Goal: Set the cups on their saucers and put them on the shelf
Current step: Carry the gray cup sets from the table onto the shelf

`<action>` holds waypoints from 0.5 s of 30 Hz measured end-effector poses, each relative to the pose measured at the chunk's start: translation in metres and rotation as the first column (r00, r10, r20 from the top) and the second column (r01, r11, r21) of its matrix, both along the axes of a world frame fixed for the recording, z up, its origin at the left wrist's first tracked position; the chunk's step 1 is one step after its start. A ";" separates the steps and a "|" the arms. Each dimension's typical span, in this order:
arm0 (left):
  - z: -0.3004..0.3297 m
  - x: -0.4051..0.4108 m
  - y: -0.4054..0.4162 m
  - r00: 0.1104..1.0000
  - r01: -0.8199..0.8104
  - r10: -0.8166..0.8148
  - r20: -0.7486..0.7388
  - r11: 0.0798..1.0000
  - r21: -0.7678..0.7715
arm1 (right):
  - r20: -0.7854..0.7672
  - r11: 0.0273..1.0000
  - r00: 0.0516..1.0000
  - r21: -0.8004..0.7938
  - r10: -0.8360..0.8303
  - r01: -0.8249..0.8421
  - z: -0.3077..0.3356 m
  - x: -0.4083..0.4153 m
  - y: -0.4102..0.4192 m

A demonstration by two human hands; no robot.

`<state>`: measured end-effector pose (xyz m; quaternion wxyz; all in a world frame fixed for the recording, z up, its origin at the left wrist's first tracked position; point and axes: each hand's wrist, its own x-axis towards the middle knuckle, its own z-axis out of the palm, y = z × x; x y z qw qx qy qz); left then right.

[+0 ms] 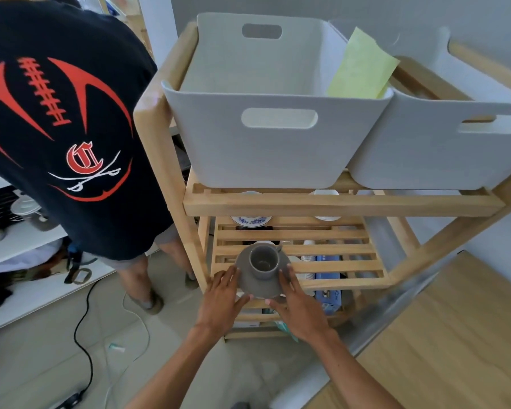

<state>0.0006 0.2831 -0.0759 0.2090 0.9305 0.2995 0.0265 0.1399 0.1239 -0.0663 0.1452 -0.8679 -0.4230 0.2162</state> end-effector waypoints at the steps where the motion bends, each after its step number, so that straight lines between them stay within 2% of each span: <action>1: 0.000 0.001 0.001 1.000 0.000 0.000 -0.013 1.000 0.006 | -0.005 1.000 1.000 0.000 0.007 -0.007 -0.001 0.001 0.001; 15: -0.001 0.017 0.007 0.996 -0.056 0.060 -0.061 0.997 0.053 | -0.025 0.999 0.999 -0.027 0.023 -0.024 0.006 0.025 0.020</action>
